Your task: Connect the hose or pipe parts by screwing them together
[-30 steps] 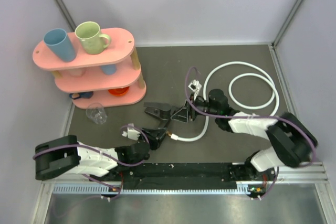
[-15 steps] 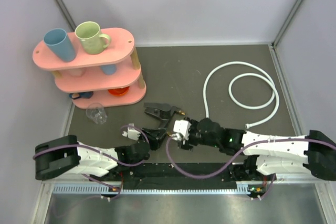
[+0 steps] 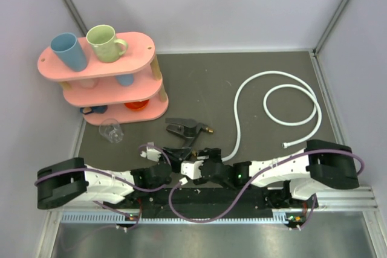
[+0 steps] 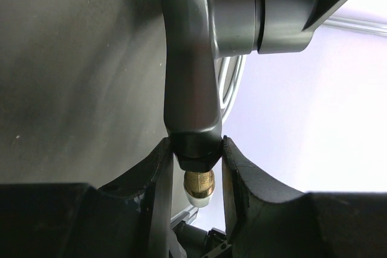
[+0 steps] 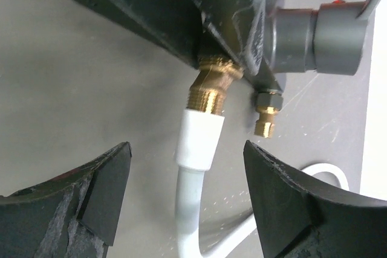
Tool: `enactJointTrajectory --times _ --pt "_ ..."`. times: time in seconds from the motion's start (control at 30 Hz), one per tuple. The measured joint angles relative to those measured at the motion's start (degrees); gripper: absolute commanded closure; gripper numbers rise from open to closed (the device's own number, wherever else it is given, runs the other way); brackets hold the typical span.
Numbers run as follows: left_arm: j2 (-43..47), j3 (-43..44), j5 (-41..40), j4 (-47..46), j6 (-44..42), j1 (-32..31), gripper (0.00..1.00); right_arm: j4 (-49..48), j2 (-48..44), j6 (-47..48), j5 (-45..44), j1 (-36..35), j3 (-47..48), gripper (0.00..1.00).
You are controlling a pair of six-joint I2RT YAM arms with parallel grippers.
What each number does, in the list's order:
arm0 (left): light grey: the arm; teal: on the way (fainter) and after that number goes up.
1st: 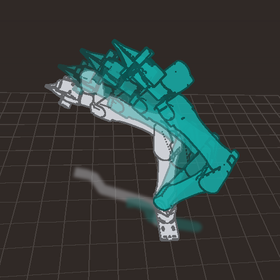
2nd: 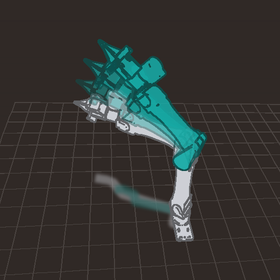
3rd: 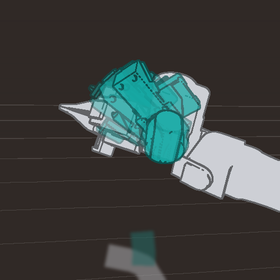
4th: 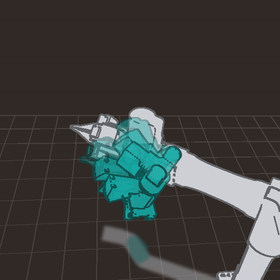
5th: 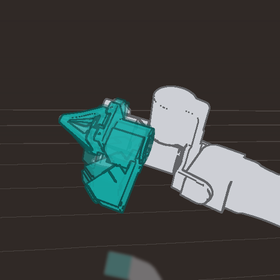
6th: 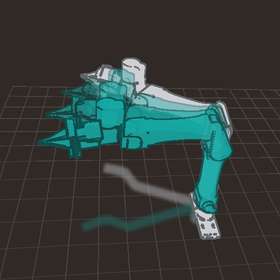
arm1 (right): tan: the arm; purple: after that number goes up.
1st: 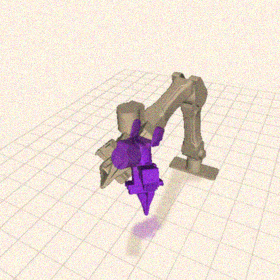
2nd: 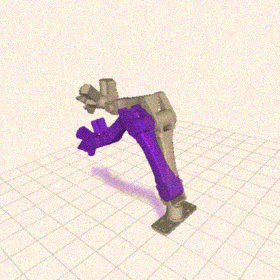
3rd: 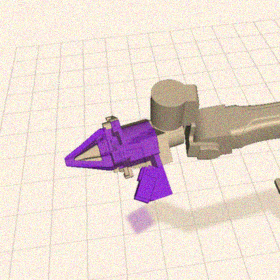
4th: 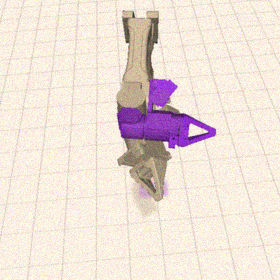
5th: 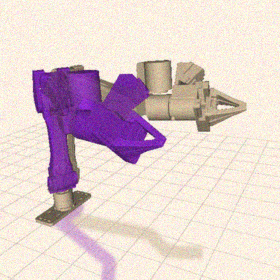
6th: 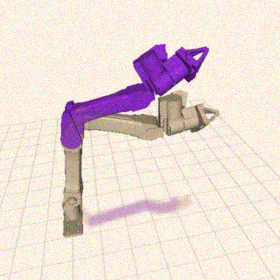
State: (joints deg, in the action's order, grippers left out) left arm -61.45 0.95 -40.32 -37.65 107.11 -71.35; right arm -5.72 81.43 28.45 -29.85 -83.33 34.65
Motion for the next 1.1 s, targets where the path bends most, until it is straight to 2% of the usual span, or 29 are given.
enactJointTrajectory --times 0.27,0.37,0.4,0.47,0.5,0.6,0.87,1.03,1.1 --pt "1.0 0.0 0.2 1.3 0.5 0.0 1.00 -6.0 4.2 2.0 -4.8 -0.3 1.8 0.36" --pt "0.9 0.0 0.3 1.3 0.6 0.0 1.00 -7.3 4.8 2.1 -5.2 -0.3 1.8 0.44" --pt "0.9 0.0 0.3 1.2 0.6 0.0 1.00 -8.0 4.9 2.0 -5.3 -0.3 1.8 0.54" --pt "0.5 0.0 0.5 0.8 0.6 0.0 1.00 -9.1 5.0 2.3 -5.5 -0.3 1.8 0.65" --pt "0.2 0.0 0.5 0.5 0.7 0.0 1.00 -9.6 5.1 2.3 -5.4 -0.3 1.8 0.79" --pt "-0.3 0.0 0.2 -0.6 1.0 0.0 1.00 -10.1 5.5 2.1 -5.7 -0.8 1.7 1.00" --pt "-2.0 0.0 0.1 -2.3 0.2 0.1 1.00 -10.0 5.4 -0.5 -4.7 0.4 1.7 1.00" --pt "-5.0 0.0 0.0 -5.4 -1.1 0.4 1.00 -6.9 3.1 -6.1 4.0 4.8 2.0 1.00" --pt "-6.8 0.0 -0.2 -7.3 -1.4 0.5 1.00 -4.8 2.0 -9.2 10.3 8.1 2.5 1.00"
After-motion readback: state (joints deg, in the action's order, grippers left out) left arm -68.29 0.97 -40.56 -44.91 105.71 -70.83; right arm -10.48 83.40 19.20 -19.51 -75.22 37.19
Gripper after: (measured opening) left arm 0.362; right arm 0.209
